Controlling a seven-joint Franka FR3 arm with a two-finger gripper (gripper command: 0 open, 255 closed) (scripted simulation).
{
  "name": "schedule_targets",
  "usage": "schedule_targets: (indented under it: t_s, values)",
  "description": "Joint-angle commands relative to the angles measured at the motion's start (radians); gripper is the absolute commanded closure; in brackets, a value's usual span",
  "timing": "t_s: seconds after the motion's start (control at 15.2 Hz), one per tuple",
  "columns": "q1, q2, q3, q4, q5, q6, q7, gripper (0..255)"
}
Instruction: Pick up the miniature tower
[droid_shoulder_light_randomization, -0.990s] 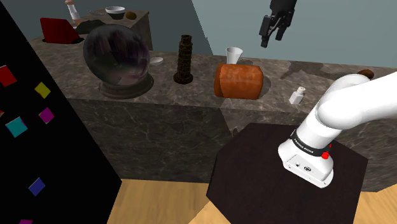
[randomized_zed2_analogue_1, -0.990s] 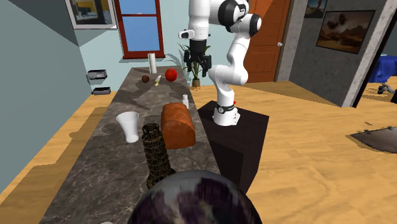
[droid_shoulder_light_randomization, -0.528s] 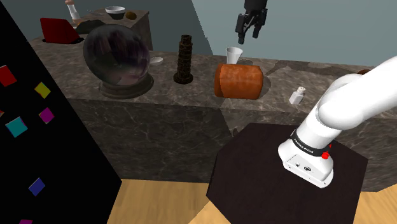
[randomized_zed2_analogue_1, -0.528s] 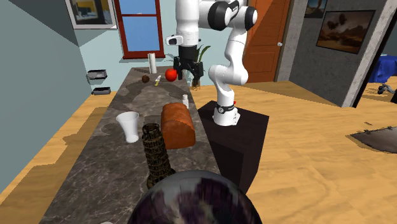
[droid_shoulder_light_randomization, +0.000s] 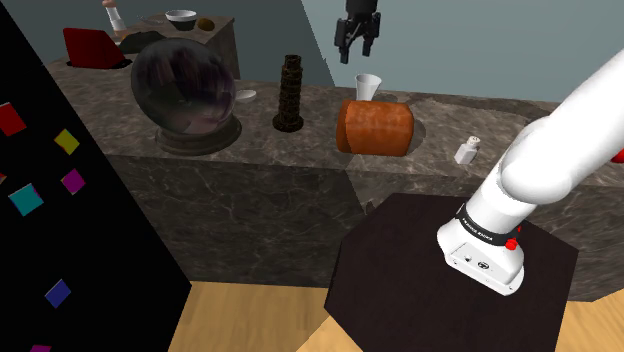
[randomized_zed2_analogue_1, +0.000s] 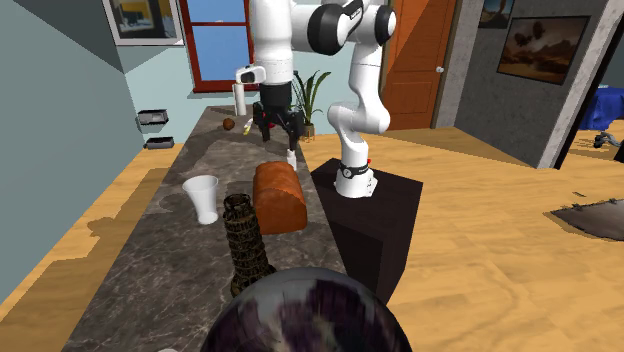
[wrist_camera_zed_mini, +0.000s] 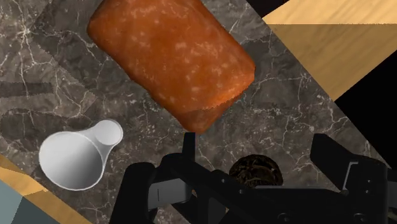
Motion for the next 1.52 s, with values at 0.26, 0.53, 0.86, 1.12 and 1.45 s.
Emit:
schedule_targets:
  t_s: [0.26, 0.53, 0.86, 1.12, 1.45]
  values:
    - [0.009, 0.261, 0.005, 0.269, 0.025, -0.014, -0.021, 0]
    - [0.014, 0.435, 0.013, 0.481, 0.040, -0.055, -0.031, 0]
    - [0.021, 0.692, 0.024, 0.837, 0.053, -0.160, -0.039, 0]
    - [0.024, 0.784, 0.027, 0.950, 0.056, -0.182, -0.041, 0]
    - [0.024, 0.770, 0.027, 0.859, 0.057, -0.105, -0.043, 0]
